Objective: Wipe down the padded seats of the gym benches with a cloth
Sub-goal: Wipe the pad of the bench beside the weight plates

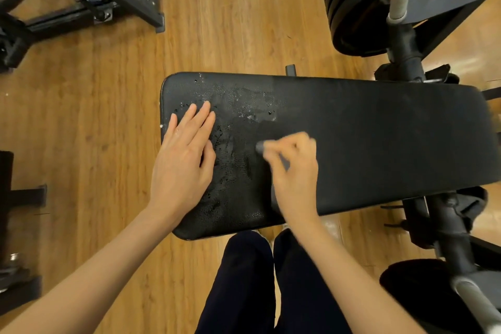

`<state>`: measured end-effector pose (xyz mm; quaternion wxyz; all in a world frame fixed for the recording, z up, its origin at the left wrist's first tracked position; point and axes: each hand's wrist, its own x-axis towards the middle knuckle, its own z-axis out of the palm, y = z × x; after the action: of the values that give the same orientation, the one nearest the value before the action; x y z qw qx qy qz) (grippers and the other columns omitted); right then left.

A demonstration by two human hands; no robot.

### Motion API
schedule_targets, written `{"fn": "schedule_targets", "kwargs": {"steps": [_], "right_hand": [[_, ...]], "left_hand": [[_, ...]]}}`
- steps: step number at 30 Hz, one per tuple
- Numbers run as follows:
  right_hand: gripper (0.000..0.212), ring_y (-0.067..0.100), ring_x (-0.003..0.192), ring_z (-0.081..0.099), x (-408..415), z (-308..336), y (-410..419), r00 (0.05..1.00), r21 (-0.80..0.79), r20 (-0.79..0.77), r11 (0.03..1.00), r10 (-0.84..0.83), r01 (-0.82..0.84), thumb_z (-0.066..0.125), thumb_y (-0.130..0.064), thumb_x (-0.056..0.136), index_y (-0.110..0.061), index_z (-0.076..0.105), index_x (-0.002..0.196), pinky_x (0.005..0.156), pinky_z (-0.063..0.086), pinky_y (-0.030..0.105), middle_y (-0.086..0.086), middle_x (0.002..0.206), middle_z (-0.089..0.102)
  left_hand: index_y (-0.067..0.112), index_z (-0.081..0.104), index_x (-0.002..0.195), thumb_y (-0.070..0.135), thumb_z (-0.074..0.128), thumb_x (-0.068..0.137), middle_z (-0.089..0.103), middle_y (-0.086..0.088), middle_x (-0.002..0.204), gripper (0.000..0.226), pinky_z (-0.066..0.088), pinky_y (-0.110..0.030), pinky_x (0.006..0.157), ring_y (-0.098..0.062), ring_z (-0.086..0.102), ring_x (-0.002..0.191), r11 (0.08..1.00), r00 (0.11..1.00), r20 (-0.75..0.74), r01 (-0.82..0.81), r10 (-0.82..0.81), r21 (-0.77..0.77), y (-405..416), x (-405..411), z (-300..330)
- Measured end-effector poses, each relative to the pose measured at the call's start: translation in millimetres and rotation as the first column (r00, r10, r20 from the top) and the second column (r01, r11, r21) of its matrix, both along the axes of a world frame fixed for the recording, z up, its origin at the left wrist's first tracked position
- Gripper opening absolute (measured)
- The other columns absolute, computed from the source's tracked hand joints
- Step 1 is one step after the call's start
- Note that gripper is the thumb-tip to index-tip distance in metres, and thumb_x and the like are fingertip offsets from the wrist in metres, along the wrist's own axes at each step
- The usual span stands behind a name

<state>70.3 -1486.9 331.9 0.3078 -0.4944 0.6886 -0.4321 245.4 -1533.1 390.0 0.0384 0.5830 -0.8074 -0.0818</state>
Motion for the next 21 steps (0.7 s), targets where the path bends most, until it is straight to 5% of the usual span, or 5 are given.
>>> {"fn": "schedule_targets", "kwargs": {"steps": [3,8,13,18,21], "right_hand": [[0.012,0.015,0.090,0.046,9.4,7.8,25.4,0.999,0.014,0.009,0.999,0.039,-0.039,0.072,-0.005,0.086,-0.015,0.075,0.092,0.078,0.040,0.019,-0.003,0.092,0.053],[0.008,0.016,0.091,0.045,11.2,0.6,-46.4,1.000,-0.015,-0.016,1.000,-0.002,0.002,0.070,-0.011,0.089,-0.014,0.076,0.093,0.083,0.041,0.026,0.001,0.090,0.052],[0.014,0.016,0.089,0.047,5.1,14.6,15.3,0.998,0.020,0.024,0.998,0.058,-0.059,0.072,-0.009,0.087,-0.022,0.076,0.092,0.080,0.039,0.014,-0.003,0.088,0.053],[0.007,0.018,0.090,0.047,2.1,1.4,-54.8,0.998,0.007,-0.055,1.000,0.003,-0.003,0.070,-0.012,0.089,-0.014,0.075,0.092,0.080,0.041,0.024,0.002,0.088,0.051],[0.014,0.015,0.090,0.046,1.9,6.4,-11.9,0.998,0.015,-0.039,0.999,0.039,-0.038,0.071,-0.009,0.087,-0.020,0.075,0.094,0.081,0.037,0.015,-0.001,0.089,0.052]], "left_hand": [[0.008,0.040,0.151,0.014,0.039,0.104,0.033,-0.001,0.160,0.048,0.006,-0.035,0.127,-0.018,0.022,0.152,1.000,1.000,0.001,-0.007,0.007,-0.007,-0.6,-0.1,-1.0],[0.007,0.041,0.150,0.017,0.038,0.101,0.034,-0.002,0.160,0.050,0.006,-0.034,0.126,-0.019,0.024,0.151,1.000,1.000,0.004,0.008,-0.008,-0.015,-0.8,0.5,-1.5],[0.007,0.042,0.150,0.017,0.039,0.101,0.035,-0.003,0.160,0.050,0.007,-0.035,0.126,-0.019,0.024,0.151,1.000,1.000,-0.008,0.008,-0.009,-0.018,-1.5,1.9,-2.6],[0.008,0.042,0.150,0.019,0.036,0.102,0.035,-0.002,0.160,0.050,0.007,-0.034,0.126,-0.017,0.023,0.151,1.000,1.000,-0.008,0.008,-0.008,-0.021,-2.3,2.4,-3.0],[0.008,0.042,0.150,0.019,0.036,0.102,0.035,-0.002,0.160,0.050,0.007,-0.034,0.127,-0.017,0.024,0.151,0.999,1.000,-0.012,0.018,-0.019,-0.027,-1.7,2.0,-3.5]]}}
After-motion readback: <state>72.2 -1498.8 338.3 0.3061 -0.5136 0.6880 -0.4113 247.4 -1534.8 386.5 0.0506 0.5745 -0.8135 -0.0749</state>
